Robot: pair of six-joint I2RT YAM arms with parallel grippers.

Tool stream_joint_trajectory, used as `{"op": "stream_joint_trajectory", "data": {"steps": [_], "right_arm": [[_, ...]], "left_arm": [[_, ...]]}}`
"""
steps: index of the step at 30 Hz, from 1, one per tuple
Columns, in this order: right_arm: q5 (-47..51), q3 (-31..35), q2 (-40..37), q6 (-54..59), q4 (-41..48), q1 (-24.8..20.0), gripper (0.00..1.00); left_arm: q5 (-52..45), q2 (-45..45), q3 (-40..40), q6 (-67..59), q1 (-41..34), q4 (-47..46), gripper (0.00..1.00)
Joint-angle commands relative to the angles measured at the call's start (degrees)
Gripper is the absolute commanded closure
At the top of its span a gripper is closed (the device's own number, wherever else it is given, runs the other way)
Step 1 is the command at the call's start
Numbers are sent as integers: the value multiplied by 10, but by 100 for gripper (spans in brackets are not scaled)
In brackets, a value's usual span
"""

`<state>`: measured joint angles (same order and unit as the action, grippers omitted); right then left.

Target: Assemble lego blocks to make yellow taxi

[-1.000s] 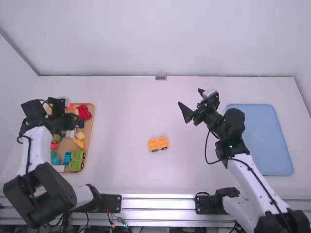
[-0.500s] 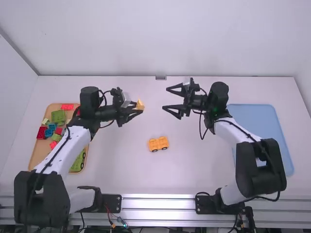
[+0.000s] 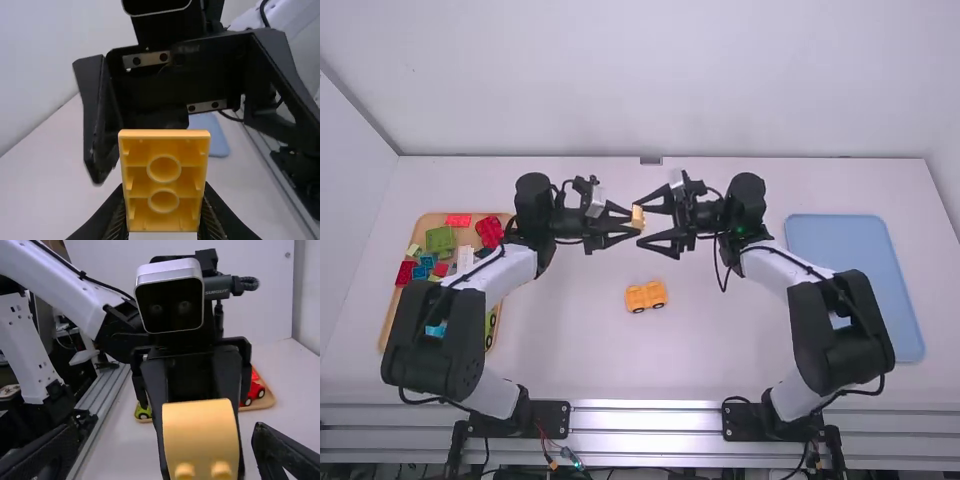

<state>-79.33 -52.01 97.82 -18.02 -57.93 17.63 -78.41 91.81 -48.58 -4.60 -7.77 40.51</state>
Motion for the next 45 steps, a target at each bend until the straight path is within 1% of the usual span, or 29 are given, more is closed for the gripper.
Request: {"op": "stream_joint_trajectory", "data": {"steps": [1, 3, 4, 5, 8, 10, 12, 15, 16, 18, 19, 20, 23, 24, 25, 27, 28, 30, 33, 35, 36, 38, 39, 40, 42, 43, 45], "right_arm": [[18, -20, 0, -11, -2, -2, 14], [18, -20, 0, -10, -4, -2, 24], [18, -20, 0, -10, -4, -3, 28], [19, -20, 0, -10, -4, -3, 34], [29, -20, 0, -12, -3, -3, 44], [29, -20, 0, -10, -4, 0, 48], [29, -20, 0, -10, -4, 5, 49], [29, -20, 0, 2, -3, 12, 55], [29, -20, 0, 2, -3, 12, 56], [30, -20, 0, 2, -3, 11, 63], [36, -20, 0, 2, -3, 11, 65], [42, -20, 0, 2, 2, 11, 70], [44, -20, 0, 2, 3, 11, 72], [44, -20, 0, 2, 1, 11, 75], [44, -20, 0, 2, -2, 11, 77], [50, -20, 0, 2, -2, 11, 78], [64, -20, 0, 2, -2, 10, 82], [80, -20, 0, 2, -1, 4, 83], [120, -20, -1, -9, 18, -19, 84], [165, -20, -4, -10, 68, -37, 88], [204, -20, -10, 9, 123, -50, 89], [246, -20, -19, 43, 192, -62, 89], [288, -20, -31, 74, 256, -66, 89], [334, -22, -46, 106, 322, -68, 89], [404, -28, -64, 144, 416, -65, 89], [445, -34, -73, 161, 467, -61, 89], [560, -60, -93, 192, 613, -41, 89]], "left_arm": [[-30, 0, 3, 37, -4, 8, 98], [-37, 0, 3, 38, -4, 8, 98], [-37, 0, 3, 38, -4, 5, 98], [-37, 0, 3, 38, -4, 5, 98], [-37, 0, 3, 37, -4, 5, 98], [-33, 0, 3, 38, -4, 5, 98], [-32, 0, 3, 38, -4, 5, 98], [-32, 0, 3, 38, -4, 5, 98], [-32, 0, 3, 38, -4, 5, 98], [-32, 0, 3, 38, -3, 5, 98], [-32, 0, 3, 38, -1, 5, 96], [-32, 0, 3, 38, -1, 5, 94], [-32, 0, 3, 38, -4, 5, 94], [-32, 0, 3, 38, -4, 5, 87], [-32, 0, 3, 38, -3, 5, 75], [-32, 0, 3, 38, 0, 5, 55], [-32, 0, 3, 37, -2, 5, 1], [-31, 0, 3, 35, -2, 5, 1], [-5, 0, 3, 40, 5, -9, 1], [47, 0, 3, 36, 7, -41, 1], [104, 0, 2, 26, 5, -78, 1], [164, 0, 0, 5, 3, -118, 1], [214, 0, -5, -14, 3, -154, 1], [283, 0, -14, -37, 3, -203, 1], [363, 0, -26, -59, 3, -255, 1], [403, 0, -33, -65, 3, -280, 1], [496, 0, -55, -84, 3, -340, 1]]}}
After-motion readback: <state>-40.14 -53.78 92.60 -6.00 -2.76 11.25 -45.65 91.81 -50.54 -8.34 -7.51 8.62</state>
